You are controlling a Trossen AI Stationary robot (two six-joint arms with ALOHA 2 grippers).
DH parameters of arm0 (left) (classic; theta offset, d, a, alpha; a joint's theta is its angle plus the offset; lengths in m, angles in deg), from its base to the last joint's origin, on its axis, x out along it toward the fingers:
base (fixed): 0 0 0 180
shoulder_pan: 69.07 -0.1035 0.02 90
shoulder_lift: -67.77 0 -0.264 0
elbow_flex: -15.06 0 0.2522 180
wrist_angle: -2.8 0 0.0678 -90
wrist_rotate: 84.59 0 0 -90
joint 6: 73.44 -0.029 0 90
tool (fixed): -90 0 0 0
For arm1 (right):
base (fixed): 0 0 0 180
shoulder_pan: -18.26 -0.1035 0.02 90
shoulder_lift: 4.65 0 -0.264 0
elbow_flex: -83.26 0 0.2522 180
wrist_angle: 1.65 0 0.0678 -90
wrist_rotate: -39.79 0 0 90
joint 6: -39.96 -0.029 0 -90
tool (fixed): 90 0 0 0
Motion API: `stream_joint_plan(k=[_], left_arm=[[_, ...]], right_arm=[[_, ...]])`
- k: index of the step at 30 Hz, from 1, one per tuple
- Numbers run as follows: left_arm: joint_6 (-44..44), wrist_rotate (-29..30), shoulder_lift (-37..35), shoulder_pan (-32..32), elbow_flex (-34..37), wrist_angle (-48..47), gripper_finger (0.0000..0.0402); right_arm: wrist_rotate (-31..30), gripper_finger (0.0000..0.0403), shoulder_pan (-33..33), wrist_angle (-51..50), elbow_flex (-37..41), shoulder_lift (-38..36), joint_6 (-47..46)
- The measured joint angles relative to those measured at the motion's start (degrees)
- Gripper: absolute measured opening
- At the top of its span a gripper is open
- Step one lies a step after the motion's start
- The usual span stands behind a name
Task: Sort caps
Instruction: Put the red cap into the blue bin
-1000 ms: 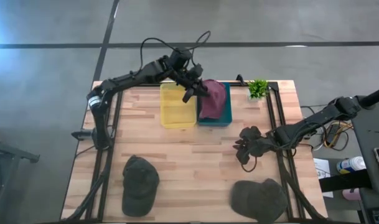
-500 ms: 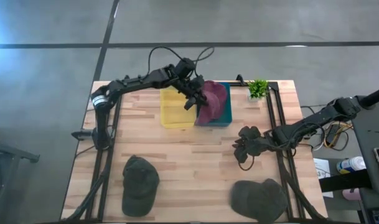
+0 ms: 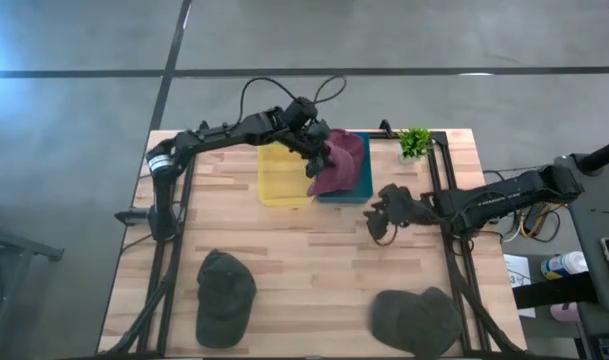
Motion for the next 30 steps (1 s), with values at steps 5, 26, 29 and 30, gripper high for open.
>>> stream_joint_plan(k=[5,26,29,30], left_arm=[[1.8,5.9,-2.1,0.6,0.0,-8.2,0.0159],[11.0,9.2,-4.4,0.7,1.0,-17.8,0.016],[10.7,9.1,-4.4,0.7,1.9,-17.6,0.0155],[10.7,9.1,-4.4,0.7,2.2,-17.6,0.015]], right_arm=[[4.1,0.021,8.2,3.6,0.0,-0.1,5.9],[25.2,0.021,35.0,23.2,-0.1,10.8,4.5],[25.0,0.021,35.3,23.7,-0.4,12.3,4.0],[24.8,0.021,35.4,23.6,-0.7,12.6,4.5]])
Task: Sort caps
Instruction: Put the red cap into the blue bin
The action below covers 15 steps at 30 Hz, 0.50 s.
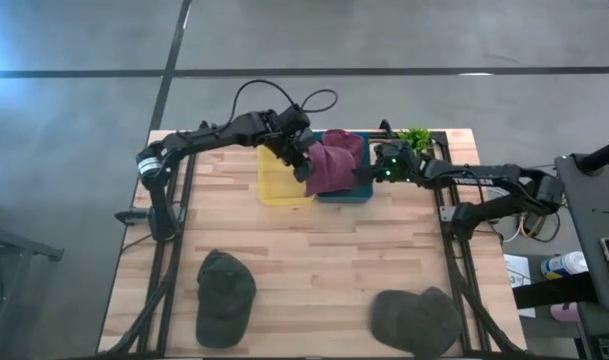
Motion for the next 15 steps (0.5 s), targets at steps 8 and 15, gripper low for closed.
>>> stream_joint_plan(k=[8,15], left_arm=[[2.3,0.0,0.1,0.0,1.4,-0.1,0.0096],[7.3,2.1,-2.0,0.0,1.3,-3.8,0.0091]], right_arm=[[1.3,0.021,2.1,-1.5,-3.2,1.1,8.7],[2.1,0.021,3.6,-12.5,-11.3,1.2,25.4]])
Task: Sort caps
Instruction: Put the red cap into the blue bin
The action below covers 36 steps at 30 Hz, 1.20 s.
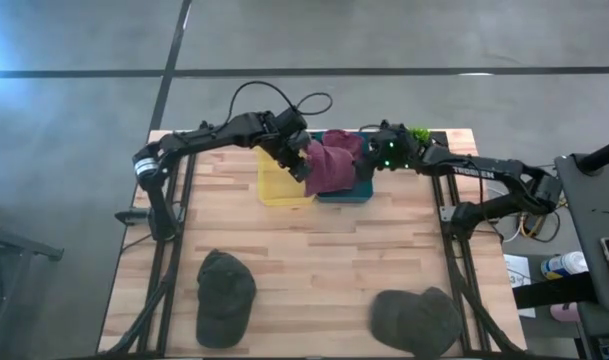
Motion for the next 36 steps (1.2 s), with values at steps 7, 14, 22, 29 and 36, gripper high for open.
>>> stream_joint_plan(k=[7,14,22,29,36], left_arm=[[1.6,5.8,-2.9,0.2,0.1,-4.0,0.009],[5.0,7.0,-8.4,0.3,8.0,2.1,0.009],[22.7,11.4,-19.5,0.2,29.3,30.5,0.009],[31.2,16.4,-29.6,0.3,43.8,42.5,0.009],[37.8,16.4,-29.5,-0.5,51.9,59.5,0.009]], right_arm=[[6.7,0.0209,1.3,-14.8,-14.0,4.9,17.8],[8.2,0.0195,1.3,-32.4,-32.4,16.4,26.5],[7.5,0.0183,1.7,-47.2,-45.7,22.4,31.2],[-0.1,0.0171,-2.6,-50.9,-50.0,22.2,47.6],[-4.3,0.0171,-6.2,-52.9,-56.3,23.9,38.0]])
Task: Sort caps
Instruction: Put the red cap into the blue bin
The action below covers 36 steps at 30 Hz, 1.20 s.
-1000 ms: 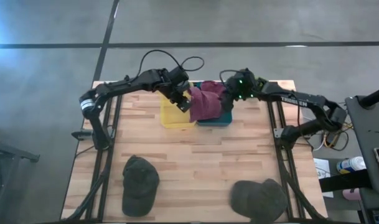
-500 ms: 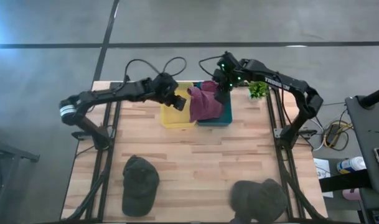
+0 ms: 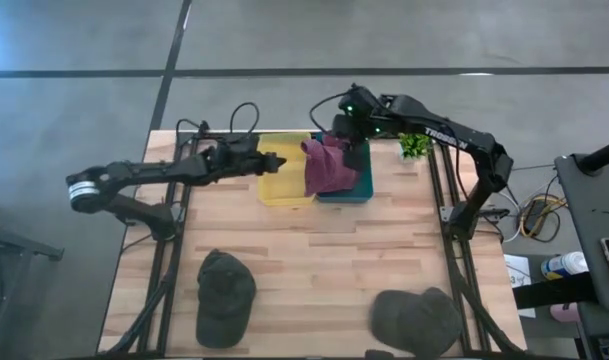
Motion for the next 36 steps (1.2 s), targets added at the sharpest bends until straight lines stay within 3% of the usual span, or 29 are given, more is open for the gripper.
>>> stream_joint_plan(k=[5,11,16,21,30,36], left_arm=[[3.9,-3.4,7.4,-1.9,-1.1,8.4,0.009],[3.3,-18.9,12.8,-2.1,-10.7,10.0,0.009],[-4.8,-12.3,12.0,-1.6,-15.4,-3.8,0.009],[-7.5,-11.8,12.0,-1.8,-17.6,-10.0,0.009],[-8.9,-11.6,15.4,-1.8,-17.6,-9.8,0.0093],[-7.9,-12.0,15.1,-1.8,-18.2,-8.3,0.013]], right_arm=[[0.0,0.0171,0.9,-6.5,0.4,0.1,-7.6],[0.0,0.0171,0.7,-10.9,4.0,-0.5,-11.4],[0.2,0.0171,0.0,-11.6,6.0,-1.8,-13.0],[0.2,0.0171,0.0,-10.1,7.5,-3.8,-13.2],[0.2,0.0171,0.0,-7.0,7.7,-4.6,-14.4],[0.2,0.0171,0.0,-6.8,7.9,-4.6,-14.1]])
